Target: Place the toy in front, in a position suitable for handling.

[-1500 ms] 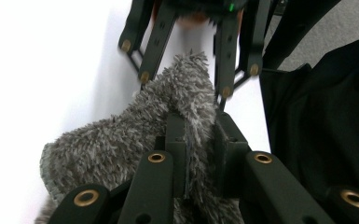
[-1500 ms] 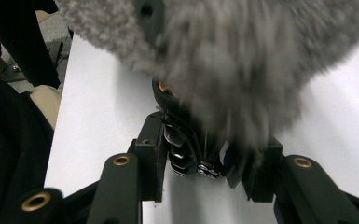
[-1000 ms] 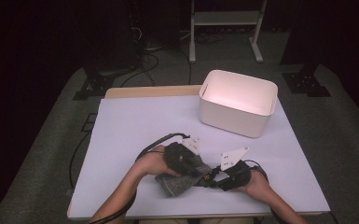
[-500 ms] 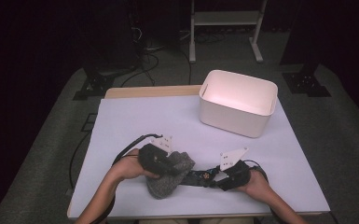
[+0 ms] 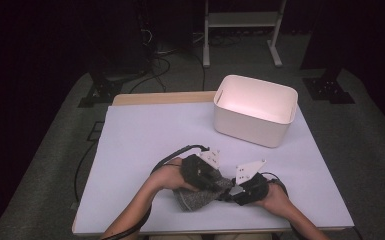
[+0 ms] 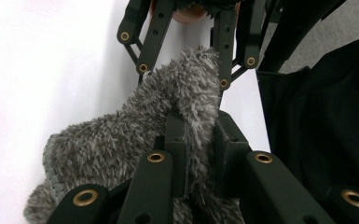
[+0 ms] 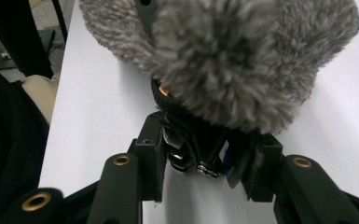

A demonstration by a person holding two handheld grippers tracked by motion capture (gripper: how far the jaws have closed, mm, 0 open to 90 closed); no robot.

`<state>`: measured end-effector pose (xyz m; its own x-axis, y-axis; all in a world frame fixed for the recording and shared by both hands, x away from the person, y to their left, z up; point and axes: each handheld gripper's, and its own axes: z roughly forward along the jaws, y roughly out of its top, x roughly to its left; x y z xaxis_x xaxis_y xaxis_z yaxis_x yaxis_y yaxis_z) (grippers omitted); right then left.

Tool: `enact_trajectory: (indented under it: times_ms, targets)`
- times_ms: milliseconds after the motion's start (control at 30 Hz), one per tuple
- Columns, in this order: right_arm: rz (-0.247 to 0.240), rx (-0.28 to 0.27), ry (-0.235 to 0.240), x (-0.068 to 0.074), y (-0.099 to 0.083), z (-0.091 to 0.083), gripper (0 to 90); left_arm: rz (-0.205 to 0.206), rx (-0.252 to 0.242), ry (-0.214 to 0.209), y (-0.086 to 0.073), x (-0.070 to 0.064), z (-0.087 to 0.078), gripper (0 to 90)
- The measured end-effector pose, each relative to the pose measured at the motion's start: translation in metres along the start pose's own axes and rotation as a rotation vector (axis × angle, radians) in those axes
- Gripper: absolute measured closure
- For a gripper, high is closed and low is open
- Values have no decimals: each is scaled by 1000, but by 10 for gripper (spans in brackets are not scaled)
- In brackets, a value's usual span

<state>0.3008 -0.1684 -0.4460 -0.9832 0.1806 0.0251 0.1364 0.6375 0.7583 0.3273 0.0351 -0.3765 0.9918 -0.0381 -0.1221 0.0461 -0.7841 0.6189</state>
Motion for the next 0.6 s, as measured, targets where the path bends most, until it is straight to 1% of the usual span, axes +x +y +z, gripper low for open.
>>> enact_trajectory:
  times_ms: [67, 167, 233, 267, 300, 367, 433, 500, 600]
  targets:
    - [3, -3, -1, 0, 0, 0, 562, -7, -5, 12, -4, 0, -3, 784]
    - [4, -3, 1, -2, 0, 0, 563, -19, 7, 35, -12, 0, -11, 782]
    - [4, -4, 0, -2, 0, 0, 563, -45, 1, 44, -21, 0, -18, 776]
    - [4, -3, -1, -2, 0, 0, 562, -50, 2, 51, -25, 0, -22, 774]
    - [2, -4, 0, -2, 0, 0, 562, -66, -8, 59, -32, 0, -27, 774]
    - [9, -7, 5, -3, 0, 0, 563, -80, -20, 71, -40, 0, -35, 773]
    - [14, -9, 11, -4, 0, 0, 562, -95, -20, 88, -51, -1, -42, 772]
    - [16, -9, 13, -4, 0, 1, 562, -108, -34, 97, -61, -2, -48, 774]
    - [16, -8, 12, -4, 0, 1, 562, -126, -37, 118, -70, -3, -56, 772]
